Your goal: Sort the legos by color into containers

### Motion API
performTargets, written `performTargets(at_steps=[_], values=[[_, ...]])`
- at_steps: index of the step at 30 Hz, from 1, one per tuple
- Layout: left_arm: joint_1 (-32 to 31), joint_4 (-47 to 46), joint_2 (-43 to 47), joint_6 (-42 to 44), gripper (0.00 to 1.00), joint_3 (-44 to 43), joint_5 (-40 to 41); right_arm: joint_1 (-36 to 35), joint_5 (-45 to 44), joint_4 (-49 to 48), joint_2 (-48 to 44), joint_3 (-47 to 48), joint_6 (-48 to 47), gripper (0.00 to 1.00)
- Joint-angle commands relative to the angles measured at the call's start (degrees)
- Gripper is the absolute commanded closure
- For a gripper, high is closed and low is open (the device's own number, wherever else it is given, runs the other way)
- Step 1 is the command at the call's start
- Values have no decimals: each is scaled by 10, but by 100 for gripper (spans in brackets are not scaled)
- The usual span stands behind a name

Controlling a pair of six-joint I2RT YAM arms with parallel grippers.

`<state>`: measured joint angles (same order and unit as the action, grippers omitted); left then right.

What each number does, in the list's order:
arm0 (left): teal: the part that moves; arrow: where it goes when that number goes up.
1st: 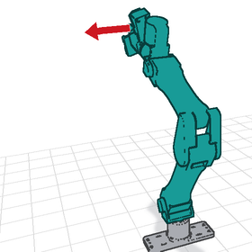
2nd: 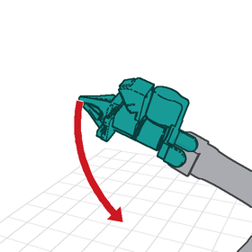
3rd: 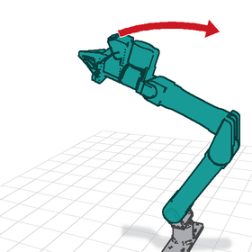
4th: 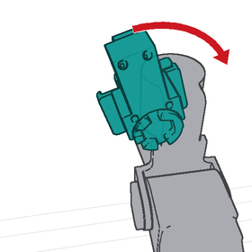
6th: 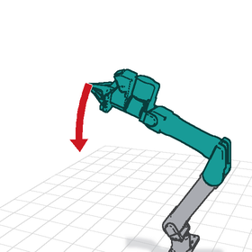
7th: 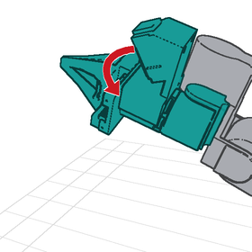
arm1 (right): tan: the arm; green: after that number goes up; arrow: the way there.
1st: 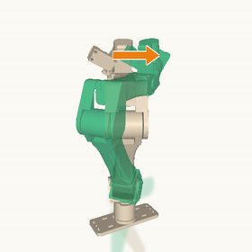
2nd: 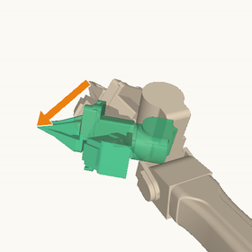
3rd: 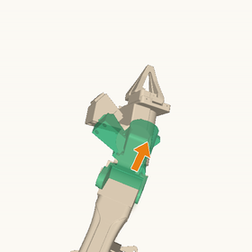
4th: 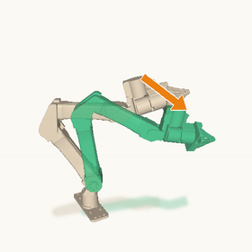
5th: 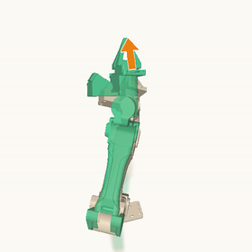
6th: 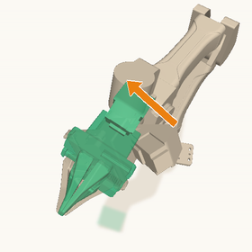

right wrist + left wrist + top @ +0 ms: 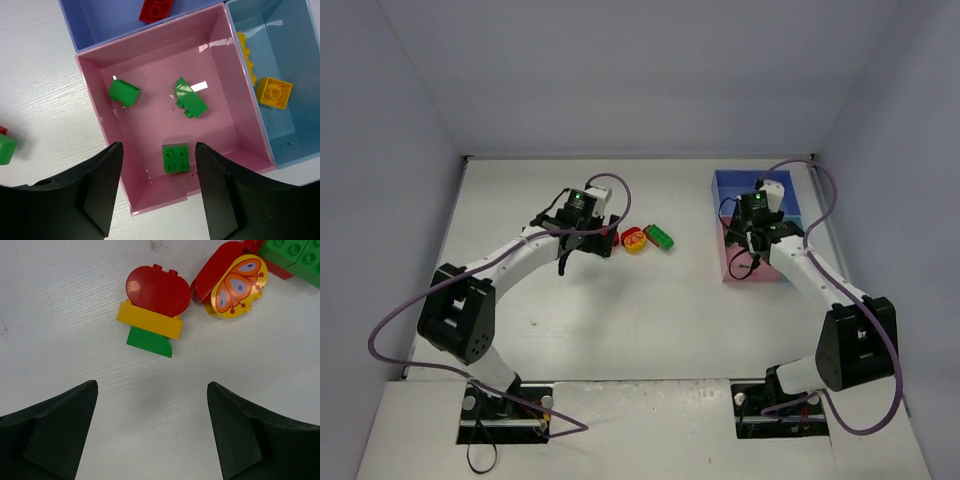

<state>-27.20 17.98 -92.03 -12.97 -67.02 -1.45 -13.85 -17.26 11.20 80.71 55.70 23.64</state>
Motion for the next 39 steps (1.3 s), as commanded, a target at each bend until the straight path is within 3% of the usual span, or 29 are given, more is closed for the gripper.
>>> performTargets(at_steps=[1, 5, 18, 39], values=[[6, 8, -16, 48, 16, -28, -1, 3, 19, -33, -35, 2, -22, 43], [7, 19, -60, 90, 16, -47, -9, 4, 61, -46, -70, -1, -32, 43], [24, -17, -155, 115, 16, -79, -29, 3, 166, -72, -120, -21, -64, 42], [26, -11, -193, 129, 16, -138, -51, 3, 232, -86, -118, -33, -78, 42]])
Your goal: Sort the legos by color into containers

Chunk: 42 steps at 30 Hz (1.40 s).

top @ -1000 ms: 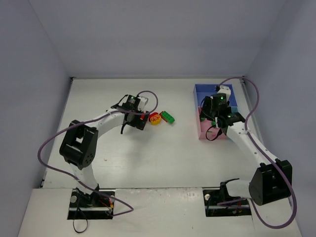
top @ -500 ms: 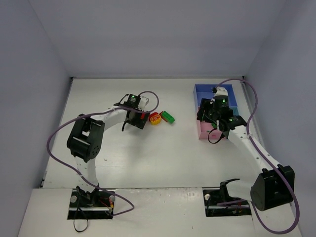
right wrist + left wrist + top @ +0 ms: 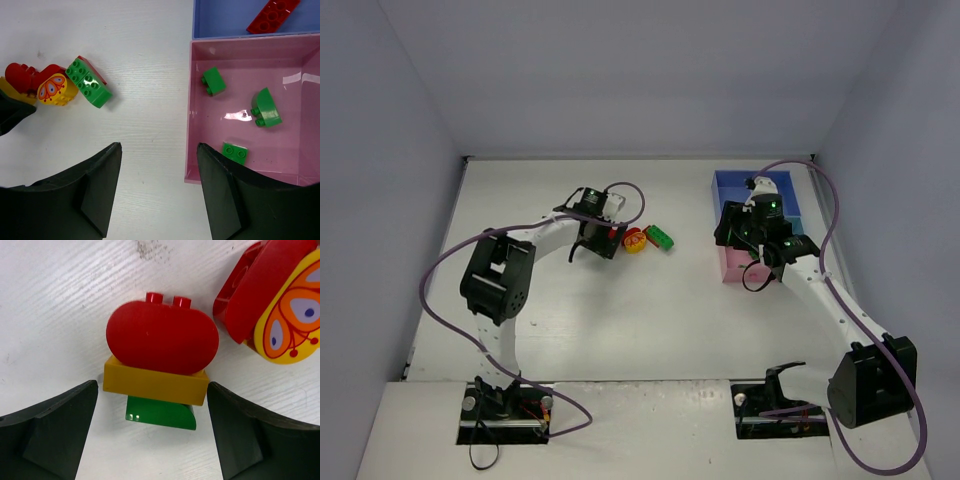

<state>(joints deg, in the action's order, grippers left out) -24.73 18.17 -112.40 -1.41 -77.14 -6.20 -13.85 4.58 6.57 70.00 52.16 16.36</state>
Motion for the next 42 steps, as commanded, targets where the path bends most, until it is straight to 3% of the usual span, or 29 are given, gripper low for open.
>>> performTargets(at_steps=[1, 17, 19, 23, 28, 34, 37, 42], values=[[1, -9, 7, 13, 16, -43, -4, 3, 16, -38, -10, 2, -6, 41], [1, 31, -24, 36, 19, -79, -12, 3, 31, -41, -7, 7, -10, 41], [1, 30, -21, 41, 30, -76, -15, 3, 35, -41, -4, 8, -9, 41], [1, 35, -14, 45, 40, -73, -22, 2, 43, -42, 1, 14, -7, 41], [1, 34, 14, 52, 75, -56, -29, 1, 74, -41, 1, 29, -7, 42], [-3, -54, 145, 78, 82, 37, -82, -7, 184, -42, 9, 68, 24, 41], [-11, -109, 256, 107, 82, 101, -124, -28, 237, -41, 27, 105, 54, 32], [-38, -142, 364, 132, 82, 154, -171, -75, 280, -44, 58, 145, 96, 23]])
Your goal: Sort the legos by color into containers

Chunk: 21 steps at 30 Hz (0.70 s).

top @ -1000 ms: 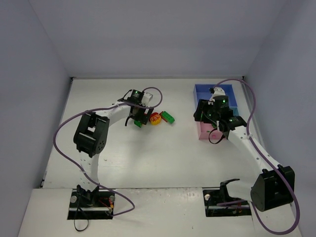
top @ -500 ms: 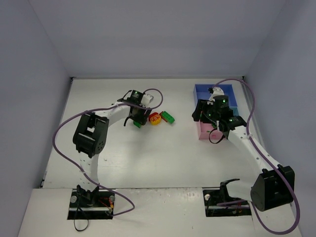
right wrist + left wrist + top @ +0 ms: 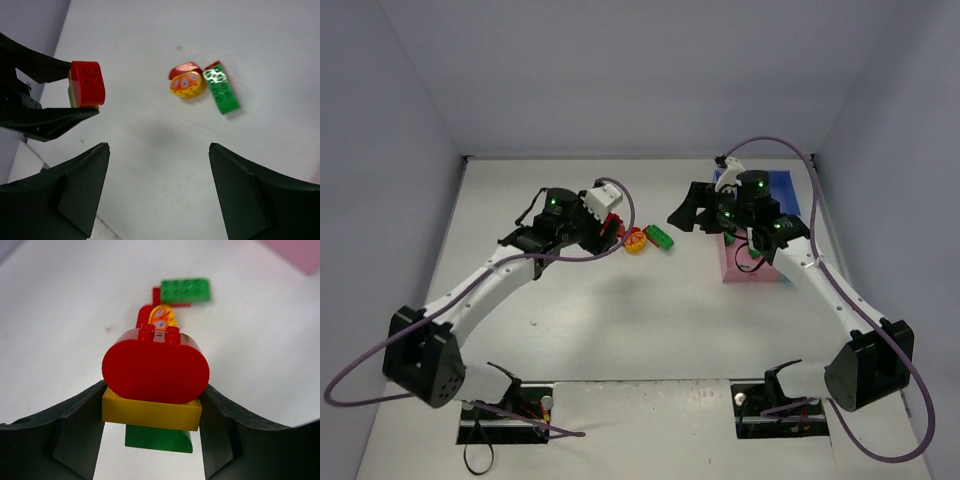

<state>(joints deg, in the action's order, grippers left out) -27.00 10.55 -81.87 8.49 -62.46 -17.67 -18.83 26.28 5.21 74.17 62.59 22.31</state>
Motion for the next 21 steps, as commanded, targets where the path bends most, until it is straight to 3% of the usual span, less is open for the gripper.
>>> performTargets(at_steps=[1, 10, 21], values=[[-20, -68, 84, 35, 82, 13, -64, -34, 68, -34, 20, 47, 42, 22], [-60, -50, 173, 49, 82, 30, -76, -91, 123, -122, 50, 75, 126, 21], [-77, -45, 165, 64, 82, 23, -60, -128, 135, -150, 70, 85, 139, 22]])
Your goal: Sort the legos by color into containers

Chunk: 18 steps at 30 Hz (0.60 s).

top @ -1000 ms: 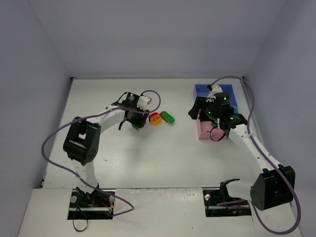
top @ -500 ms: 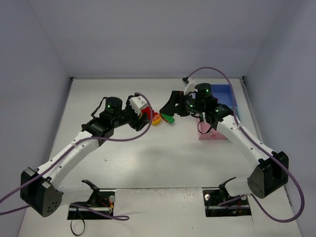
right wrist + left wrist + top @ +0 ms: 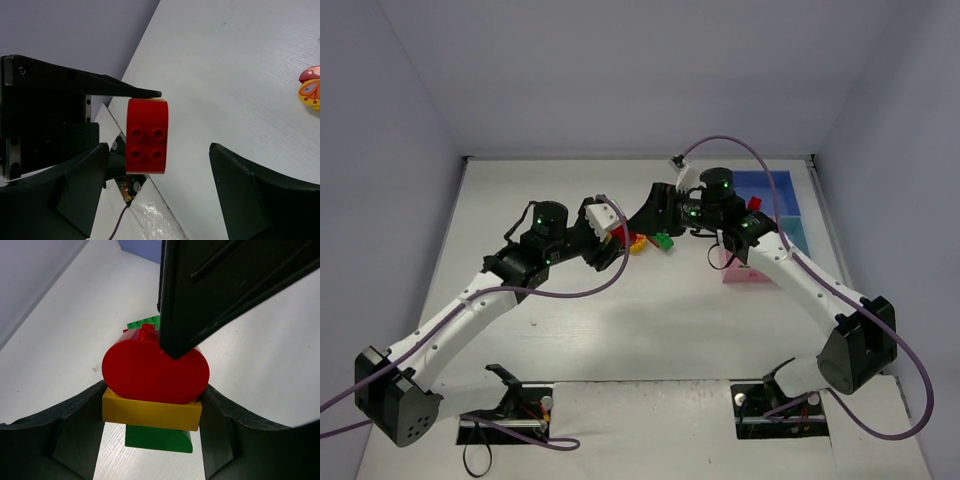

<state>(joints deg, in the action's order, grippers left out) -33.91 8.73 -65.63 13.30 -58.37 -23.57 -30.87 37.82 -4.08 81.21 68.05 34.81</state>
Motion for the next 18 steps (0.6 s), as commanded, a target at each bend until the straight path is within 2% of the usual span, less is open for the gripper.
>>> performTargets(at_steps=[1, 7, 10, 11, 15, 18], values=[[-9, -27, -2, 16, 82, -21, 3, -11, 21, -58, 3, 31, 15, 22], [-15, -31, -10, 19, 82, -26, 10, -19, 16, -58, 15, 29, 16, 26], [-16, -34, -12, 21, 82, -28, 13, -23, 15, -58, 22, 27, 16, 32], [-16, -35, -11, 21, 82, -26, 15, -25, 15, -57, 24, 26, 16, 36], [-16, -38, -12, 23, 82, -26, 18, -26, 13, -55, 30, 23, 14, 44], [-16, -37, -13, 26, 82, -27, 18, -27, 20, -54, 37, 25, 13, 55]])
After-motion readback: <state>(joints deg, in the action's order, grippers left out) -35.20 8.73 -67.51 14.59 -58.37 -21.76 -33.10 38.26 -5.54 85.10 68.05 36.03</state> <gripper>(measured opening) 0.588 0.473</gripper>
